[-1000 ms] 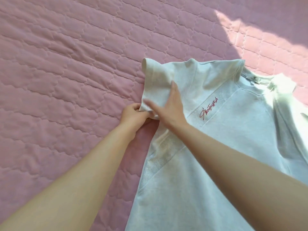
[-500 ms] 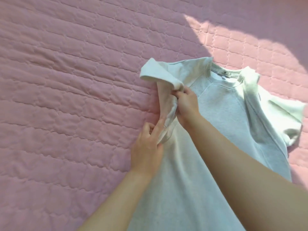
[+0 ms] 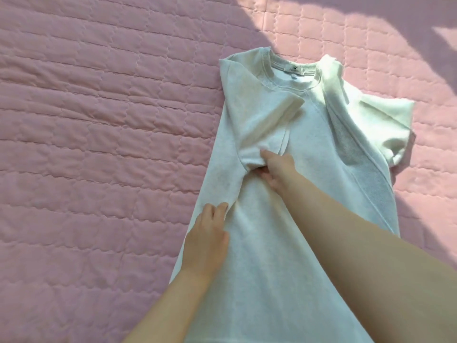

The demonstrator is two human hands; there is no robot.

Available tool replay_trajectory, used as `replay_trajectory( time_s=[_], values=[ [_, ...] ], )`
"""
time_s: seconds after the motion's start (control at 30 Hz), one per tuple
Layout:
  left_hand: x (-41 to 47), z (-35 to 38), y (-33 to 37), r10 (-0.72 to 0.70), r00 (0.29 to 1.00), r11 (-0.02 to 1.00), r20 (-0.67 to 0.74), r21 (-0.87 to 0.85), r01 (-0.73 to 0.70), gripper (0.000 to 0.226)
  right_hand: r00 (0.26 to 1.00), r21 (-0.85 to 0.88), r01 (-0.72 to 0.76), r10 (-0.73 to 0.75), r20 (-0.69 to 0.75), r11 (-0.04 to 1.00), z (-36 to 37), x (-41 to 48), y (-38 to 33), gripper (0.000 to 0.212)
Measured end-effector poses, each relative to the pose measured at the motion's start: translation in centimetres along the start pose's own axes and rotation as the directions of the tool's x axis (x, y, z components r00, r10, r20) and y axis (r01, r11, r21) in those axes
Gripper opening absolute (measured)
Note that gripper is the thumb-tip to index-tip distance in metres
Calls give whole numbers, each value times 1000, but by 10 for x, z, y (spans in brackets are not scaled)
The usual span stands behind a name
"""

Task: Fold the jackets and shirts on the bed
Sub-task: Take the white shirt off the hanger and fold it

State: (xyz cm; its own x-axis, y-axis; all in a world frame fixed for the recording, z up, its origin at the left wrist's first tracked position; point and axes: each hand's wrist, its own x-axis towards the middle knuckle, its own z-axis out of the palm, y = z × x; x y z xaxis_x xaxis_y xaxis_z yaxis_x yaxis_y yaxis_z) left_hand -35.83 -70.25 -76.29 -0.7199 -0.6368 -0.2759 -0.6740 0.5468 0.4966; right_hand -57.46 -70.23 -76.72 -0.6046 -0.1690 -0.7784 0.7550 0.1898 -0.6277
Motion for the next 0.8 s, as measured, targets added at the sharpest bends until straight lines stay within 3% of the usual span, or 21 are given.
replay_trajectory(
  time_s=[0.07,0.13,0.2,0.3,0.4,0.53,0.63,0.7,0.8],
  values=[
    [-5,0,4,54,997,999,-57,4,-54,62,984,59,136,-127,-128,989,-8,2,-7,25],
    [-12,1,4,93,994,994,-65,66,-89,68,978,88,132,-115,-175,987,-18,5,-16,26],
    [-24,6,-1,50,998,992,-33,118,-45,70,996,95,-17,25,-86,995,-31,0,-17,34],
    [-48,12,-13,-76,997,988,-5,135,76,60,980,-35,-155,158,121,987,-41,-22,1,30],
    [-79,16,-18,-121,992,985,26,129,116,48,949,-210,-186,231,213,960,-42,-47,32,24],
    [-108,14,-21,-210,972,974,105,105,199,32,918,-441,-155,294,266,884,-32,-77,74,36],
    [-120,4,-10,-220,965,975,140,55,214,21,943,-535,-48,215,253,843,-32,-97,100,32],
    [-129,-2,7,-177,974,981,141,-56,186,21,970,-541,64,75,231,839,-41,-107,109,24],
    [-145,2,40,-52,986,974,161,-209,85,26,976,-465,212,-166,138,859,-67,-117,111,31]
  ],
)
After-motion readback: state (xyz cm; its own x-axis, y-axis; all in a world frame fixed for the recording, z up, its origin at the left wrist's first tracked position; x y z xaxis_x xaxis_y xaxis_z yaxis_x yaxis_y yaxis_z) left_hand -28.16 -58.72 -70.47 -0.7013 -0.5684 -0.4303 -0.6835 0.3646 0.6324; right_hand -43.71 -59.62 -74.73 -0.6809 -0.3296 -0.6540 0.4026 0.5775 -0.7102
